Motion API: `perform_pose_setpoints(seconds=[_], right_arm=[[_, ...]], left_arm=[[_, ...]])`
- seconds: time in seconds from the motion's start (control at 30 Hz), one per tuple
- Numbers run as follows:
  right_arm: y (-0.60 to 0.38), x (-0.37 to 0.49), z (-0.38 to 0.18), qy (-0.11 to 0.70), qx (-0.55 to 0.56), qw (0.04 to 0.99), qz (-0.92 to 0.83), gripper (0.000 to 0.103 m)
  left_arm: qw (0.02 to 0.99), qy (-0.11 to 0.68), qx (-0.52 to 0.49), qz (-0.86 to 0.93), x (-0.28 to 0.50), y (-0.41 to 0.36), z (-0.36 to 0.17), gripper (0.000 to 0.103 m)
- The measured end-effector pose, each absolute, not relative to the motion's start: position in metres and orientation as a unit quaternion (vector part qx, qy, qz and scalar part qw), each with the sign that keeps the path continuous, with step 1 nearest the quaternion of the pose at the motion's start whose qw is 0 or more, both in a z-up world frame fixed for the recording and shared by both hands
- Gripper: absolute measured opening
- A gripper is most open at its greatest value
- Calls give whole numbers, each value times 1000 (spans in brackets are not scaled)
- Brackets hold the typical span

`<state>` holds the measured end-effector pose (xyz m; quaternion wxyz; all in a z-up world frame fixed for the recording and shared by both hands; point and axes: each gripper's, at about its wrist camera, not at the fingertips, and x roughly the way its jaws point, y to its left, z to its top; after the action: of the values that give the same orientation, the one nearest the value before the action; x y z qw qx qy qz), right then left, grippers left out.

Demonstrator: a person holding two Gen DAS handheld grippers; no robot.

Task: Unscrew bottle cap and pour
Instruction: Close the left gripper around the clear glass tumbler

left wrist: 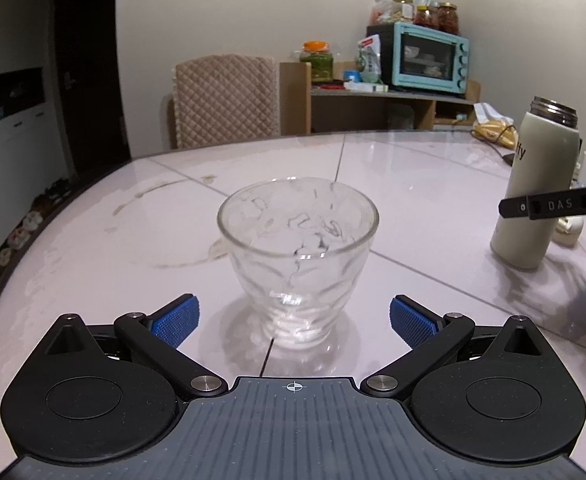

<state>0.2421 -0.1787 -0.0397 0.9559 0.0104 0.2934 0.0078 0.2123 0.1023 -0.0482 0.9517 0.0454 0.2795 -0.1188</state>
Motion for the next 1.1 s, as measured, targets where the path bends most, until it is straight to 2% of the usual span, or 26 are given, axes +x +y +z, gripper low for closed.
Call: perform_pose_setpoints(seconds=[0.73, 0.9, 1.0, 1.1], right_arm=[[-177, 247, -38, 286, -2, 958, 8, 70], [-176, 249, -36, 284, -2, 959, 9, 70], [-175, 250, -35, 281, -3, 960, 9, 70], [-175, 252, -33, 280, -2, 960, 10, 70]], left_arm=[[954, 263, 39, -141, 246, 103, -63, 101], [953, 262, 39, -144, 247, 103, -65, 97], [953, 262, 37, -145, 247, 102, -65, 88], [953, 264, 38, -146, 249, 103, -65, 87]])
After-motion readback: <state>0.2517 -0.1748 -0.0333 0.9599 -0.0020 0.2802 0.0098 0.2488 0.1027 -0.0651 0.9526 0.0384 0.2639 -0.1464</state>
